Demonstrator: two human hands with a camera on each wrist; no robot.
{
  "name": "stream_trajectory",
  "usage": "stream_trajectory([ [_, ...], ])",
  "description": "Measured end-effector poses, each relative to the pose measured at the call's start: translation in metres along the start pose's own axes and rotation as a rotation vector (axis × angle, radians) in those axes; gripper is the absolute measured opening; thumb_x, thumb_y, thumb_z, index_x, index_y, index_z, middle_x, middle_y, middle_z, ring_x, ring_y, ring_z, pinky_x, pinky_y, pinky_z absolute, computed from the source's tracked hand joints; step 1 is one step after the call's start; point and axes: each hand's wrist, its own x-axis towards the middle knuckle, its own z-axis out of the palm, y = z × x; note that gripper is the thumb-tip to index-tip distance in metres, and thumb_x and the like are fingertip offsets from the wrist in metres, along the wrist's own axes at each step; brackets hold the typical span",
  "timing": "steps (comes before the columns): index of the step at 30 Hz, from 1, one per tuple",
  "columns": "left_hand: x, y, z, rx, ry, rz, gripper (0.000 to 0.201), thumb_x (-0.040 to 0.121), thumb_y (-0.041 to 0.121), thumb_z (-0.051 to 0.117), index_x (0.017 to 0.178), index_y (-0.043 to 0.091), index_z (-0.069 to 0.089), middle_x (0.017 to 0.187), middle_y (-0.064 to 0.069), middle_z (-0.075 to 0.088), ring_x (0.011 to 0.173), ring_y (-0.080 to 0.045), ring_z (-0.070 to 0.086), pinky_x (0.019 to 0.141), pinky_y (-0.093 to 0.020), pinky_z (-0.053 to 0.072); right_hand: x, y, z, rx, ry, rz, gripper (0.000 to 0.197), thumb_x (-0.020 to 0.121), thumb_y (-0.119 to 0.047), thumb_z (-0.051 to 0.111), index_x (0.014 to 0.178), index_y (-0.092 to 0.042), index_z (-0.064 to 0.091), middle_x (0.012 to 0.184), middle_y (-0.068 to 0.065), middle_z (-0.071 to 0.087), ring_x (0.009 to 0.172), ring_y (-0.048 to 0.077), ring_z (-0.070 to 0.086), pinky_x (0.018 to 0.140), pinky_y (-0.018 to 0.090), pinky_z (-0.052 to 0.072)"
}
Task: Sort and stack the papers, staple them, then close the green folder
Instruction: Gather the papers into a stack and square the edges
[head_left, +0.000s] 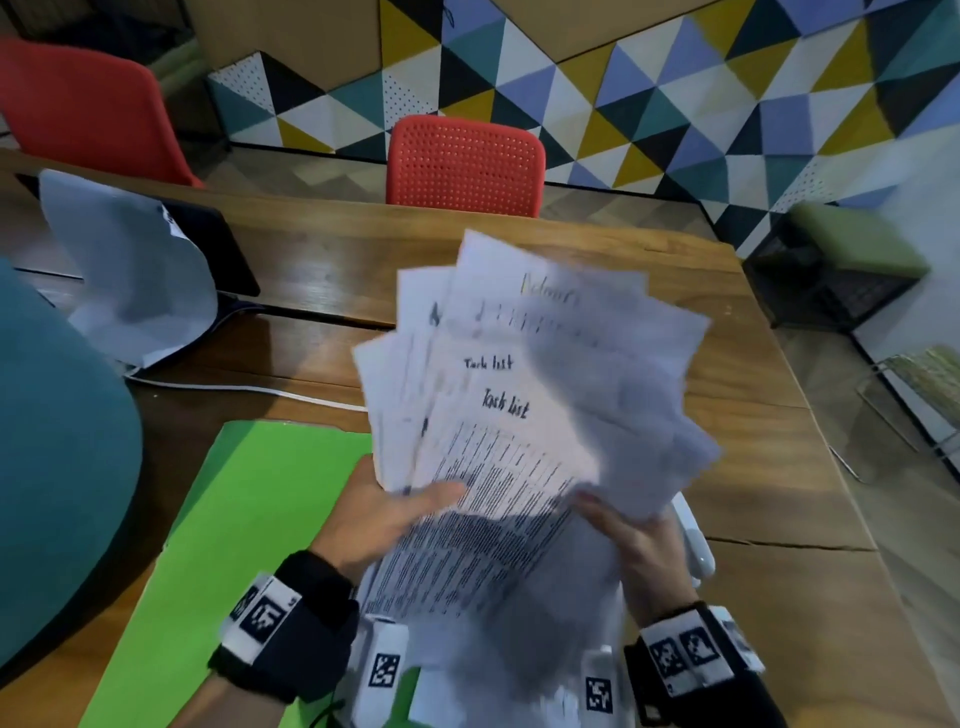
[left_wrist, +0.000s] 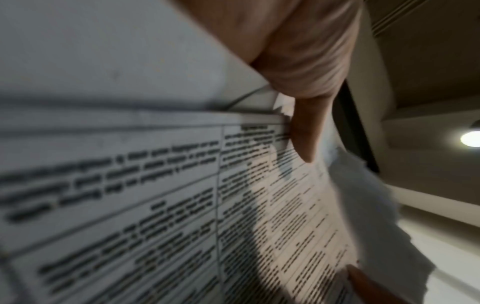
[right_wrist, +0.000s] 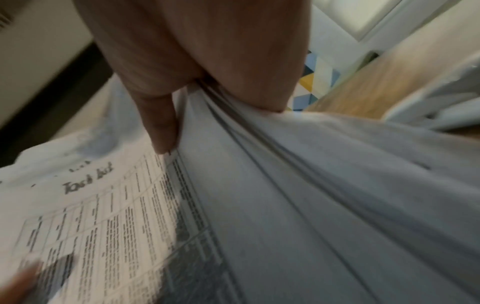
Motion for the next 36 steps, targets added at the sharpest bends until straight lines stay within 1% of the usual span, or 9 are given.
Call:
stream_trajectory([
  [3,-0.003,0.023,0.003,-0.085,0.105,0.173,0.041,0.066,0.012,0.082,0.103,0.029,0.075,0.105,0.01,0.077,0.102,-0.005,0.071,0.088,-0.018,0.054,-0.006,-0.043,0.004,-0.047,0.044,-0.186,0.031,0.072,0.008,0.073,0.102,0.007,0.066,0.085,-0.004,0.077,0.078,0.007,0.069,0.07,0.019,0.055],
  [7,0.004,0.027,0.008,-0.09,0.133,0.172,0.042,0.065,0.016,0.089,0.103,0.023,0.075,0.107,0.003,0.077,0.104,-0.015,0.072,0.091,-0.029,0.054,-0.008,-0.067,-0.003,-0.115,0.089,-0.209,0.018,0.078,0.011,0.07,0.092,-0.001,0.07,0.077,-0.012,0.076,0.072,-0.001,0.064,0.066,0.014,0.053],
  [14,0.022,-0.058,0.039,0.378,0.135,-0.186,0.014,0.077,0.023,0.081,0.085,0.022,0.069,0.086,0.006,0.074,0.073,-0.003,0.071,0.061,-0.021,0.057,-0.002,0.043,-0.043,-0.252,0.18,0.356,0.036,0.069,-0.012,0.078,0.104,-0.01,0.074,0.115,0.01,0.073,0.109,0.029,0.065,0.1,0.05,0.049],
  [19,0.04,-0.117,0.05,0.521,0.116,-0.325,0.03,0.071,0.031,0.083,0.09,0.017,0.066,0.098,-0.004,0.071,0.082,-0.021,0.068,0.08,-0.039,0.06,-0.002,0.115,-0.066,-0.526,0.274,0.637,0.062,0.068,-0.026,0.082,0.122,-0.003,0.062,0.123,0.018,0.065,0.115,0.038,0.059,0.1,0.051,0.047],
  [22,0.051,-0.122,0.046,0.473,0.136,-0.525,0.086,0.062,0.035,0.086,0.132,0.009,0.045,0.133,-0.016,0.054,0.113,-0.032,0.061,0.094,-0.044,0.054,0.006,0.126,-0.075,-0.469,0.329,0.757,0.099,0.041,-0.038,0.093,0.122,-0.001,0.05,0.115,0.018,0.062,0.099,0.037,0.064,0.079,0.042,0.058],
  [24,0.053,-0.117,0.044,0.424,0.095,-0.618,0.098,0.071,0.027,0.084,0.146,0.004,0.027,0.148,-0.018,0.04,0.131,-0.035,0.047,0.106,-0.044,0.045,0.004,0.107,-0.068,-0.417,0.297,0.822,0.068,0.062,-0.026,0.089,0.109,0.008,0.053,0.09,0.017,0.062,0.066,0.026,0.061,0.048,0.024,0.05],
  [27,0.051,-0.116,0.043,0.28,0.004,-0.655,0.099,0.079,0.019,0.079,0.151,0.0,0.014,0.158,-0.019,0.026,0.142,-0.034,0.033,0.112,-0.042,0.032,0.0,0.095,-0.063,-0.458,0.2,0.726,0.021,0.075,-0.004,0.075,0.092,0.006,0.069,0.075,0.014,0.071,0.067,0.029,0.067,0.063,0.034,0.061],
  [30,0.041,-0.11,0.037,0.289,0.031,-0.604,0.076,0.083,0.016,0.075,0.144,-0.002,0.033,0.149,-0.02,0.041,0.136,-0.034,0.042,0.111,-0.044,0.036,-0.012,0.081,-0.047,-0.321,0.166,0.572,0.028,0.077,0.001,0.067,0.105,-0.003,0.07,0.095,0.019,0.076,0.093,0.04,0.07,0.09,0.054,0.055],
  [36,0.017,-0.058,0.012,-0.036,0.015,-0.279,0.022,0.083,0.028,0.075,0.103,0.022,0.071,0.107,-0.001,0.077,0.11,-0.018,0.067,0.091,-0.027,0.048,-0.016,0.016,-0.021,0.006,-0.059,0.3,0.052,0.076,-0.015,0.08,0.124,-0.005,0.061,0.117,0.014,0.073,0.11,0.031,0.069,0.098,0.05,0.051],
])
